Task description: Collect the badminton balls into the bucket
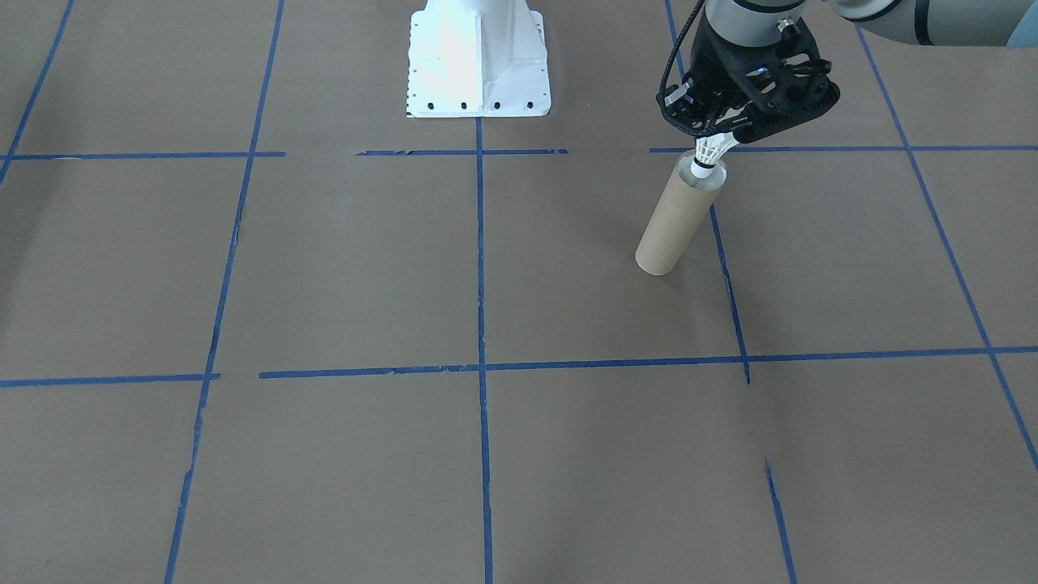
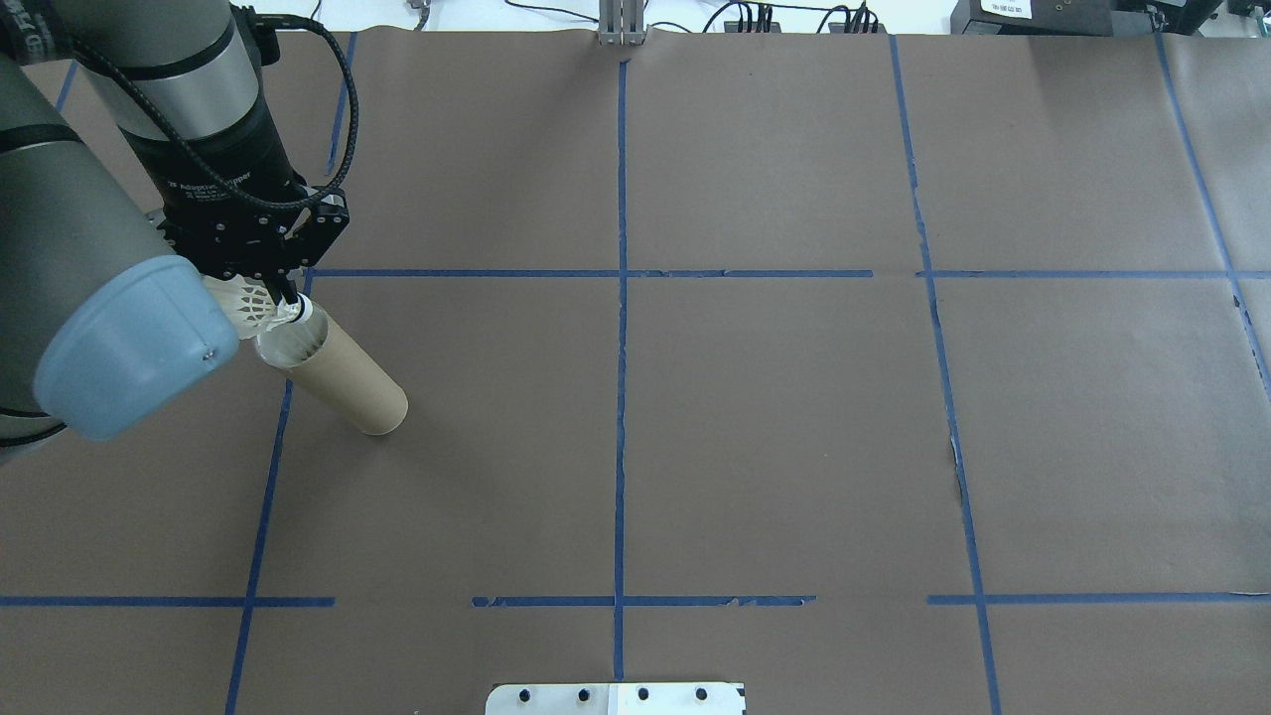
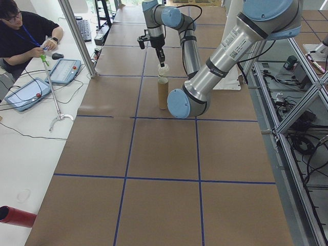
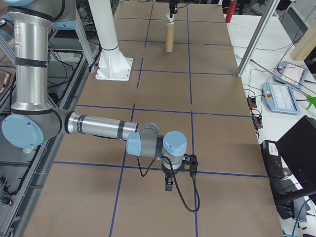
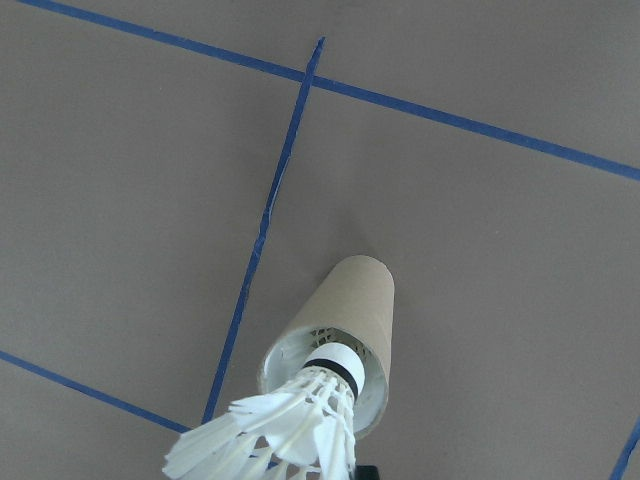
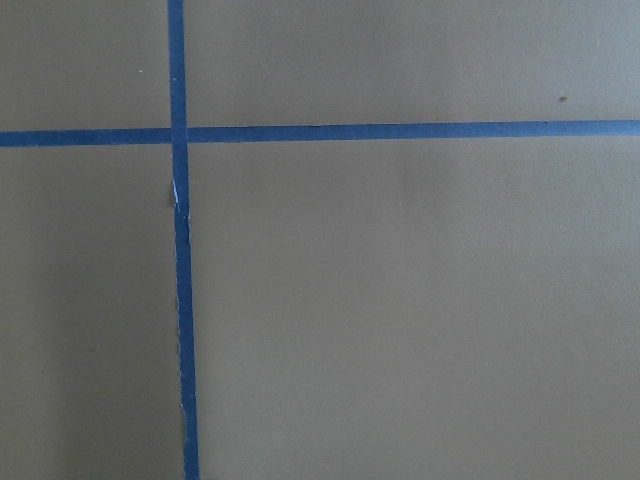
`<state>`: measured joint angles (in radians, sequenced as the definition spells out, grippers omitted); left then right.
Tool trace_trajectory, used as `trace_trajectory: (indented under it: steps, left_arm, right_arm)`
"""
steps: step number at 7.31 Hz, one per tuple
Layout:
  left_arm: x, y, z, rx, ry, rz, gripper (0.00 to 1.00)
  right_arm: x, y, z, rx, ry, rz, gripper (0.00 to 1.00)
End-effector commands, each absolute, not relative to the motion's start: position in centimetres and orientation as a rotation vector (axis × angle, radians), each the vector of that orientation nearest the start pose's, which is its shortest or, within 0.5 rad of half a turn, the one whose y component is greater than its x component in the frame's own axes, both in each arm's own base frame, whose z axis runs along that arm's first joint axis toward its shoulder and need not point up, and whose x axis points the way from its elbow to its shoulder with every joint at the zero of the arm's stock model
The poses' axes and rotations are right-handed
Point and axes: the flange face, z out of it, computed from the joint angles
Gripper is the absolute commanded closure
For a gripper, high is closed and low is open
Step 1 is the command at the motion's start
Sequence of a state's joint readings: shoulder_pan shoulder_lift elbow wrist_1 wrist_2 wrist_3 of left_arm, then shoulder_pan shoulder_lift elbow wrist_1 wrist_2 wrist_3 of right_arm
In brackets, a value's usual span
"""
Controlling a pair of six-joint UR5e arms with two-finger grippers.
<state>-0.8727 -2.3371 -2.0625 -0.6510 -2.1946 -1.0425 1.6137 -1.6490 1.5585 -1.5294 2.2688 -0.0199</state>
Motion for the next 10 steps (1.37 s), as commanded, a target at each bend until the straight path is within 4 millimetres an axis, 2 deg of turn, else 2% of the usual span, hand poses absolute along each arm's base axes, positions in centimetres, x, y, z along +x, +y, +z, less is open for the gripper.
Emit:
trace_trajectory:
  steps: [1, 5, 7, 8, 9, 10]
  left_arm:
    - [29.4, -45.5, 14.3, -0.285, 0.644, -0.227, 1.00]
    - [29.2, -45.9, 16.5, -0.303, 0.604, -0.248, 1.00]
    - [29.2, -45.7, 16.2, -0.301, 0.611, -0.243, 1.00]
    - [29.2, -45.7, 16.0, -0.297, 0.617, -0.238, 0.53]
    - [29.2, -45.7, 15.9, -0.295, 0.619, -0.237, 0.01]
    - [29.2, -45.7, 15.9, -0.293, 0.617, -0.239, 0.00]
  right_arm:
    - [8.9, -45.0, 70.3, -0.025, -0.699, 0.039, 0.00]
    - [8.9, -45.0, 70.3, -0.025, -0.699, 0.039, 0.00]
    - [8.9, -45.0, 70.3, -0.025, -0.699, 0.039, 0.00]
    - [8.9, -45.0, 70.3, -0.025, -0.699, 0.039, 0.00]
    - [8.9, -45.0, 70.3, -0.025, -0.699, 0.039, 0.00]
    - [8.9, -45.0, 70.3, -0.025, -0.699, 0.039, 0.00]
